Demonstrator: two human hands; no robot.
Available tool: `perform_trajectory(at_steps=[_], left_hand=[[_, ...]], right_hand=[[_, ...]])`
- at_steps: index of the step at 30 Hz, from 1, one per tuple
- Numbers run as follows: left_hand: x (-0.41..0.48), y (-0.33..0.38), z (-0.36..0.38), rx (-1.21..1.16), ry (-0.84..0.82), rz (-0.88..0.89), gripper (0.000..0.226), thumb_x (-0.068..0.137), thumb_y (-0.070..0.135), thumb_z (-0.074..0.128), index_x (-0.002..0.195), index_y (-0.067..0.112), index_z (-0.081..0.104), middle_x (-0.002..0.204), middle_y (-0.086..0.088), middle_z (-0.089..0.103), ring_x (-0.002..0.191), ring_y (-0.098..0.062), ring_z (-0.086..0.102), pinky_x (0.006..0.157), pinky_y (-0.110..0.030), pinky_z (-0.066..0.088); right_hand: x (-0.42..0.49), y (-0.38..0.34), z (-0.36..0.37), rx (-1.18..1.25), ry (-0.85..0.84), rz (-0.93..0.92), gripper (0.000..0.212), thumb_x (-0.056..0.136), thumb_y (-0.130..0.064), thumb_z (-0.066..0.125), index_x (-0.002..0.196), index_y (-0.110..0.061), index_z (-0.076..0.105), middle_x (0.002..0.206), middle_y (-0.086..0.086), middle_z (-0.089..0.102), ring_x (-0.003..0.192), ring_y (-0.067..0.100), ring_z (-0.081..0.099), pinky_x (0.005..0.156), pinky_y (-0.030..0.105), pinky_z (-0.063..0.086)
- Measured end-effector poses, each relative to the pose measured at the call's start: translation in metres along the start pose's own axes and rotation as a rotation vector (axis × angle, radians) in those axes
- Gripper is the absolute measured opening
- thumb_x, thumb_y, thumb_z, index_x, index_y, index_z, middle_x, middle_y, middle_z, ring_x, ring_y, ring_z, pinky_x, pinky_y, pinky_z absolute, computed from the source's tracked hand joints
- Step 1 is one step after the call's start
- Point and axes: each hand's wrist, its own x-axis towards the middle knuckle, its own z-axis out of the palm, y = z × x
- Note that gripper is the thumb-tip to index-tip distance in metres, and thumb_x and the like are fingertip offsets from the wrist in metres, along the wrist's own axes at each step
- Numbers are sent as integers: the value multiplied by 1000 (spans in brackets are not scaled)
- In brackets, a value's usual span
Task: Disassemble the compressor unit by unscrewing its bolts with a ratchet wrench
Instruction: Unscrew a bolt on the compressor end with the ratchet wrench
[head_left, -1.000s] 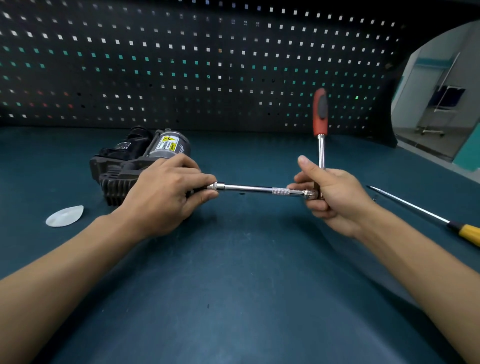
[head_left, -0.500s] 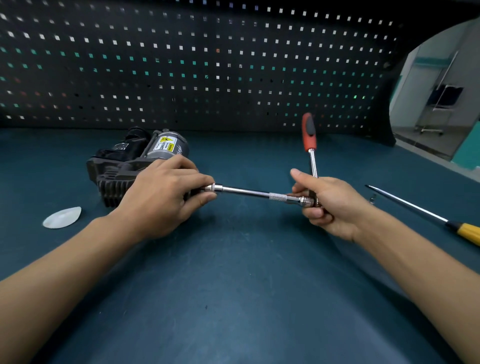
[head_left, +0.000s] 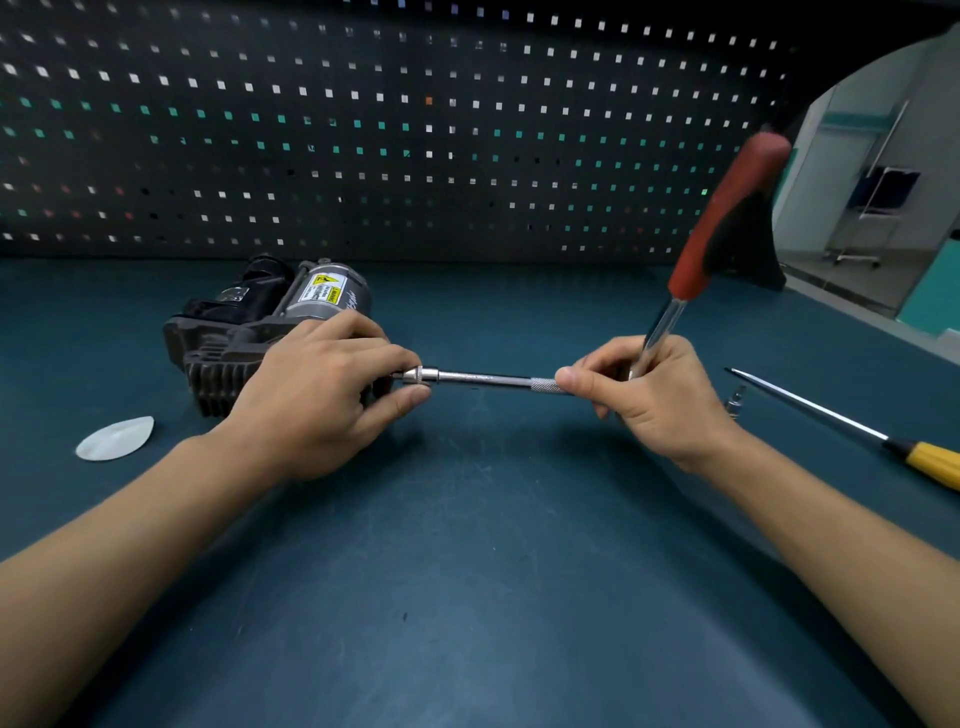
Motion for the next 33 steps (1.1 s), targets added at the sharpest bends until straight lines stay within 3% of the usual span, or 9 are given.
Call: perform_trajectory(at_steps=[5, 9, 15, 23, 27, 30, 33], left_hand=[[0, 1, 0, 1, -3, -11, 41, 91, 57, 42, 98, 28, 70, 81, 17, 64, 99, -10, 52, 77, -34, 42], [0, 1, -1, -2, 1, -7, 40, 92, 56, 42, 98, 28, 70, 81, 18, 64, 98, -11, 52, 77, -34, 43], [0, 1, 0, -5, 4, -7, 40, 92, 56, 42, 99, 28, 70, 82, 19, 64, 99, -11, 53, 77, -34, 42], [0, 0, 0, -6, -14, -10, 40, 93, 56, 41, 99, 29, 70, 81, 19, 63, 99, -12, 54, 78, -36, 44], [1, -1, -1, -25, -10, 7, 40, 94, 54, 42, 97, 28, 72, 78, 15, 63, 96, -13, 54, 74, -36, 45], [1, -2, -2, -34, -15, 12, 40, 94, 54, 42, 97, 28, 72, 77, 14, 63, 95, -13, 53, 73, -36, 45], [1, -2, -2, -49, -11, 21, 39, 94, 53, 43, 97, 28, 72, 76, 14, 63, 94, -16, 55, 73, -40, 48]], right_hand=[[-1, 2, -3, -90, -35, -96, 16, 72, -17, 86, 75, -8, 73, 67, -4, 67, 60, 6, 55, 59, 18, 43], [-1, 2, -5, -165, -38, -157, 15, 74, -16, 87, 78, -10, 74, 72, 6, 69, 60, 9, 54, 58, 18, 42], [0, 1, -11, -352, -67, -218, 28, 76, -15, 87, 82, -38, 71, 84, -15, 73, 74, 2, 66, 70, 12, 48], [-1, 3, -11, -345, -78, -181, 29, 78, -8, 84, 83, -34, 72, 84, -13, 72, 71, 0, 64, 68, 10, 47], [-2, -1, -5, -208, -76, -72, 17, 72, -24, 88, 82, -20, 75, 77, -4, 74, 66, 6, 63, 63, 17, 49], [-3, -8, 0, 30, -38, 52, 29, 64, -37, 83, 77, -13, 74, 68, 2, 71, 50, 9, 55, 44, 16, 42], [-2, -15, 1, 128, 13, 216, 43, 57, -54, 80, 74, -16, 73, 77, 6, 76, 41, 10, 49, 34, 16, 30]])
